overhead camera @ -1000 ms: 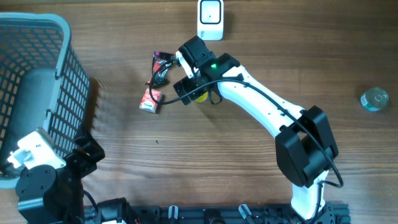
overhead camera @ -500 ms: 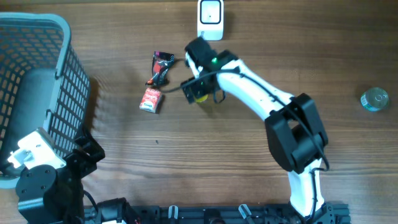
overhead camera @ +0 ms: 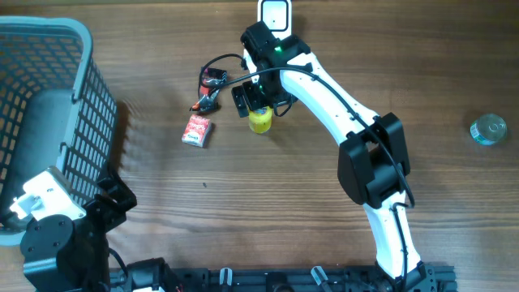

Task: Scan the item barcode
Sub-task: 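Lift the yellow bottle and tilt it toward the scanner, then rotate the yellow bottle in the right gripper near the scanner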

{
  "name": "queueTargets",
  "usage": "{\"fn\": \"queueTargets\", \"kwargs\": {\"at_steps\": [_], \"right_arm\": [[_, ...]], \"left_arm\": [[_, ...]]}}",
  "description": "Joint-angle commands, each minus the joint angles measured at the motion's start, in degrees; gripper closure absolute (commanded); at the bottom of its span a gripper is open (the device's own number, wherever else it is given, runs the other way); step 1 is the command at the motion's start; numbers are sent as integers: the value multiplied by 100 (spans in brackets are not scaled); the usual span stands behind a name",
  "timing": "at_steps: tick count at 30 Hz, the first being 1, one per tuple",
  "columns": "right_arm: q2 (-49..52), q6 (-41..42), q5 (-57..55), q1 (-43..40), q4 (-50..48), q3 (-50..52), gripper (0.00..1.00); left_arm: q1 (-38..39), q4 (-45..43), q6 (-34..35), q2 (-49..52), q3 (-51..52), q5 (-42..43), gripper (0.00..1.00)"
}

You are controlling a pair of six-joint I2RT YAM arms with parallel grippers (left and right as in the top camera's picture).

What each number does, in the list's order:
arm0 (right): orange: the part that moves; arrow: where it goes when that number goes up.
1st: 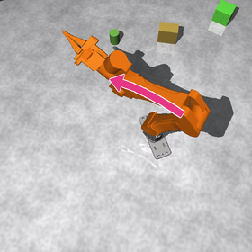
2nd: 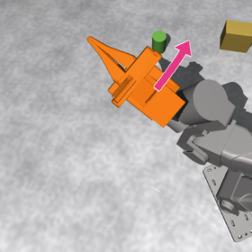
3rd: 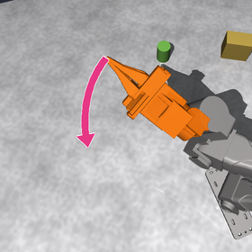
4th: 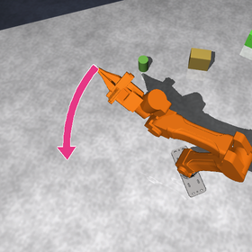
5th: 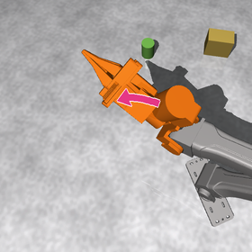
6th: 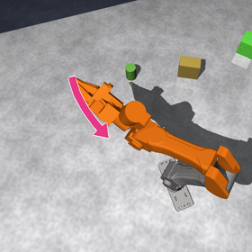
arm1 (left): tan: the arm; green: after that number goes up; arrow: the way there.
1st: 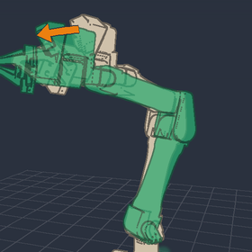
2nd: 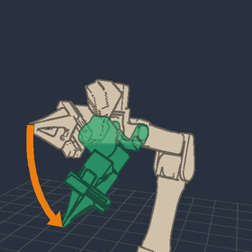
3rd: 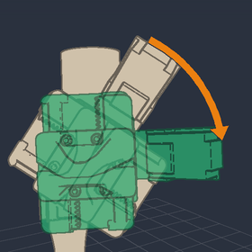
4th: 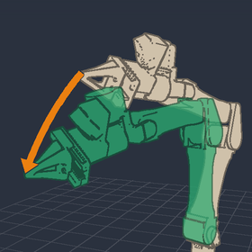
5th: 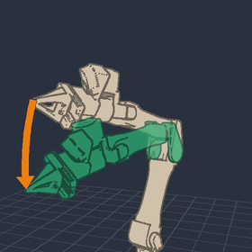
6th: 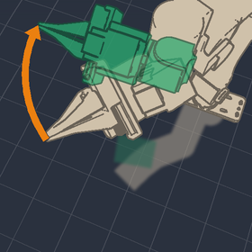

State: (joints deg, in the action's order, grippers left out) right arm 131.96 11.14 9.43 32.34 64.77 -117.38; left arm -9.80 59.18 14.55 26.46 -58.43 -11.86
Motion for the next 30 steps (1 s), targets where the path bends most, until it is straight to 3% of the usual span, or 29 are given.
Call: {"fn": "queueTargets", "kwargs": {"at_steps": [1, 12, 16, 19, 25, 30], "right_arm": [[-15, 76, 74, 24, 59, -68, 0], [457, -63, -153, 120, 111, -63, 1], [457, -66, -409, 118, 140, -61, 11], [457, -66, -407, 120, 153, -61, 31], [457, -219, -498, 136, 275, -24, 33], [459, -501, -592, 146, 448, -24, 28]], "left_arm": [[28, -15, 96, 11, 15, 94, 0], [28, -11, 94, 11, 15, 92, 0], [28, -2, 94, 11, 15, 92, 0], [28, 28, 96, 11, 15, 94, 0], [28, 28, 94, 11, 15, 92, 0], [28, 28, 94, 11, 15, 92, 0]]}}
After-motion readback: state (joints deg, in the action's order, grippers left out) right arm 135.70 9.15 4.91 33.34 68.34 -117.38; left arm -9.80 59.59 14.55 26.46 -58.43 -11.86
